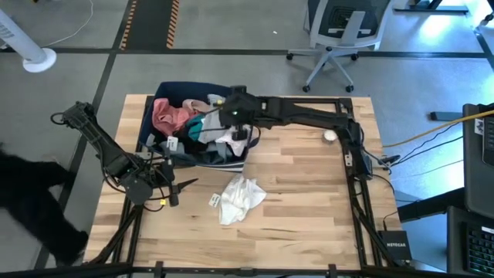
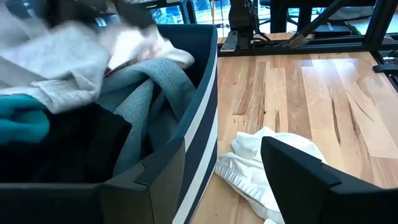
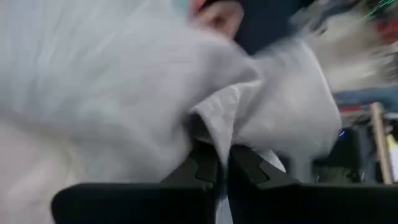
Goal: Sort clothes
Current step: Put the gray underwear into the blue laundry organizer
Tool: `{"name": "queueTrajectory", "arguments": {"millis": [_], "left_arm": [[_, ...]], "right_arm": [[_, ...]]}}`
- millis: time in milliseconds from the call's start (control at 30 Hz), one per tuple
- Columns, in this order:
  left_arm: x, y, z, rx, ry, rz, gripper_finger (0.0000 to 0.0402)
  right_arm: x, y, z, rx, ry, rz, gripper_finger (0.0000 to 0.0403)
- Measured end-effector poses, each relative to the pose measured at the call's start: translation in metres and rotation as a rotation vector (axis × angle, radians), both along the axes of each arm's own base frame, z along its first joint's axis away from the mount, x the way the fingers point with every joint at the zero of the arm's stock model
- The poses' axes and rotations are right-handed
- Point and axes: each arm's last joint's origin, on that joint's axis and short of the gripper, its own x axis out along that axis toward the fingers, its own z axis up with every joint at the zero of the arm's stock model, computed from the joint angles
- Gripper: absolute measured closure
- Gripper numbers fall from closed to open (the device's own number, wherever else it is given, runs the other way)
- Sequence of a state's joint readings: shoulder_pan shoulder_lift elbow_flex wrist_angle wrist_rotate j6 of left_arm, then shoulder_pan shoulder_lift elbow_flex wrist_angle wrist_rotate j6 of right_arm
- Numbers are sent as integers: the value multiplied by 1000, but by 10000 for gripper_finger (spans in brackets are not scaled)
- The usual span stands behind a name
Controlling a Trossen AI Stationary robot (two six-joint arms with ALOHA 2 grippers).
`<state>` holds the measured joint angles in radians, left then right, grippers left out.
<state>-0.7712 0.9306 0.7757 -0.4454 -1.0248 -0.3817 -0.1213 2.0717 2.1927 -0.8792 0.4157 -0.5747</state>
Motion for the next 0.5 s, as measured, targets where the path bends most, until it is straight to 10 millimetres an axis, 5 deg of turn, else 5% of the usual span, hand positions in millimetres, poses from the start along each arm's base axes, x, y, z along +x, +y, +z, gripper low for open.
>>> {"name": "queueTrajectory", "arguments": {"millis": [100,200,333,500], "left_arm": [[0,0,0,0,1,0,194],[0,0,0,0,0,0,194],[0,0,0,-1,-2,-1,194],[0,0,1,-4,-5,0,194]], "right_arm": [[2,0,-26,16,90,-6,381],[3,1,-30,29,77,-35,381],[1,5,-11,39,30,-43,366],[-4,18,31,15,-85,-5,300]]}}
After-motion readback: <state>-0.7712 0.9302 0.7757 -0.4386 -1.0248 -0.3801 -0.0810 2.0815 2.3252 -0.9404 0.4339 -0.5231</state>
